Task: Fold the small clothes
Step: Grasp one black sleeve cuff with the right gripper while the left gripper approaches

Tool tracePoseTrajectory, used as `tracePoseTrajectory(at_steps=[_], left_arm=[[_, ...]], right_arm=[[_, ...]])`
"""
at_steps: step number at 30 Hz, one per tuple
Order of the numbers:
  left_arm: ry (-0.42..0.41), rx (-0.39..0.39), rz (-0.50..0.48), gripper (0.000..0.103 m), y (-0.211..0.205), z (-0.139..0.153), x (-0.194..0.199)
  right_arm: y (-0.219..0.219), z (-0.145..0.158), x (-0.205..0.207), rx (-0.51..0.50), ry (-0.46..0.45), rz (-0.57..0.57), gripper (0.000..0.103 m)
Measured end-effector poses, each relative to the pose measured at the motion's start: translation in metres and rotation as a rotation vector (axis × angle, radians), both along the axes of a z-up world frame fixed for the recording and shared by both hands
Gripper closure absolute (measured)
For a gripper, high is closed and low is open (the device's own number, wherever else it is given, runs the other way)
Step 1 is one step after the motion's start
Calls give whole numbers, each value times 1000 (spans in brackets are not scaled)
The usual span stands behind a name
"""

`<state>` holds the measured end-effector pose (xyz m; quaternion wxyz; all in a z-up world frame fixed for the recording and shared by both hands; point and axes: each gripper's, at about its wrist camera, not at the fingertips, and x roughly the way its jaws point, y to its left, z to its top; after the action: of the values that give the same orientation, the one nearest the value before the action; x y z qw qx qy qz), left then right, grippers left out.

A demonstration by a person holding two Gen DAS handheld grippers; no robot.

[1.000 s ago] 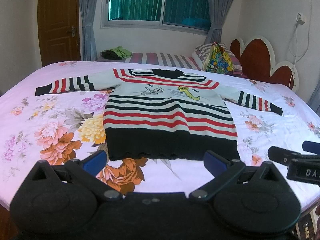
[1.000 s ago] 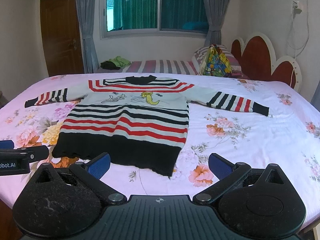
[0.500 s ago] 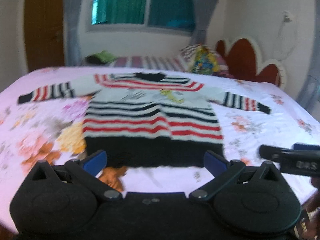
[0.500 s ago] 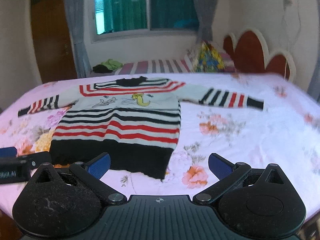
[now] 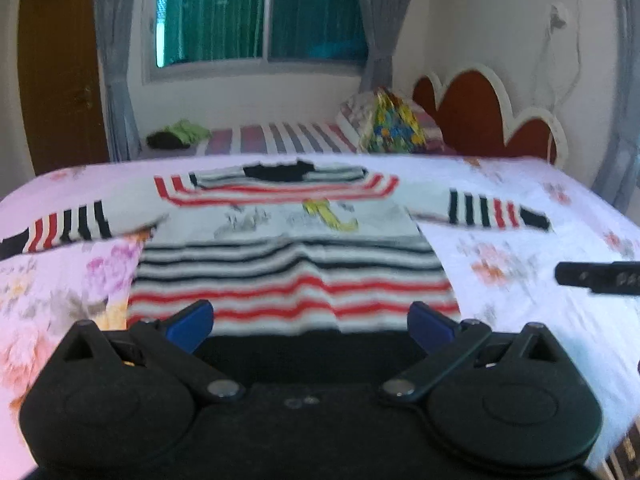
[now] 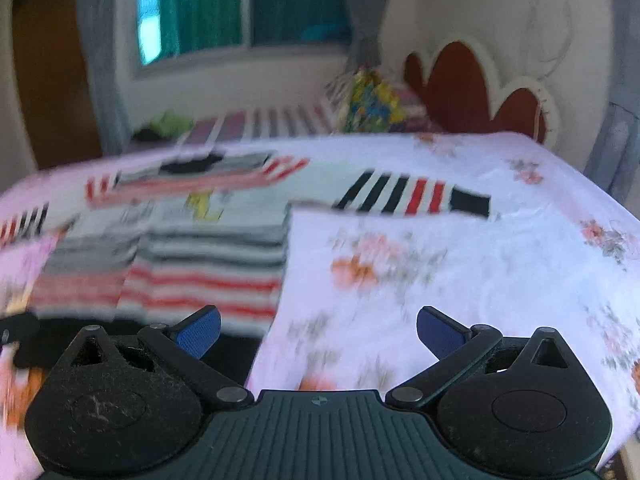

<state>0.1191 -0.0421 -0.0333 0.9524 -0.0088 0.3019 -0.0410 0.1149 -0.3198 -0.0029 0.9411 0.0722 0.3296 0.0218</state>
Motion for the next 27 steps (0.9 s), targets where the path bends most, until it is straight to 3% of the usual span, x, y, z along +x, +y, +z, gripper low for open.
tracePoseTrajectory(at_steps=[2,3,4,7,8,10,14,15,17,20,22,23,24,25,27], left_arm=[[1,-13,31,1,4,-1,20],[-5,-16,43,1,5,-2,29],[-17,-27,45,1,7,-4,40],[-60,-57,31,1,12,-9,64],[-59,-64,41,1,14,-12,73],[-41,-64,41,1,15,-17,92],[-9,21,78,1,13,-27,130],[-3,15,91,1,15,-30,138],[9,5,101,1,21,-34,156],[3,32,100,1,24,-38,175],[-3,49,120,1,27,-41,186],[-1,47,134,2,30,-43,190],[1,44,148,2,33,-45,195],[5,41,163,2,36,-47,200],[24,52,181,2,40,-51,209]], right_arm=[[-18,-8,29,113,79,-20,0],[-24,-13,41,112,122,-56,0],[-29,-17,51,79,134,-82,0],[-29,-24,82,-162,123,-152,0],[-31,-26,92,-186,143,-135,0],[-46,-30,108,-128,131,-80,0],[-87,-44,141,-3,44,-156,0],[-98,-53,153,54,43,-126,0],[-115,-68,179,146,124,-87,0],[-138,-76,201,157,74,-190,0],[-158,-82,210,227,16,-281,2],[-169,-88,218,284,8,-318,13],[-179,-95,227,331,19,-353,61],[-190,-103,234,368,31,-396,76],[-205,-116,247,421,57,-435,76]])
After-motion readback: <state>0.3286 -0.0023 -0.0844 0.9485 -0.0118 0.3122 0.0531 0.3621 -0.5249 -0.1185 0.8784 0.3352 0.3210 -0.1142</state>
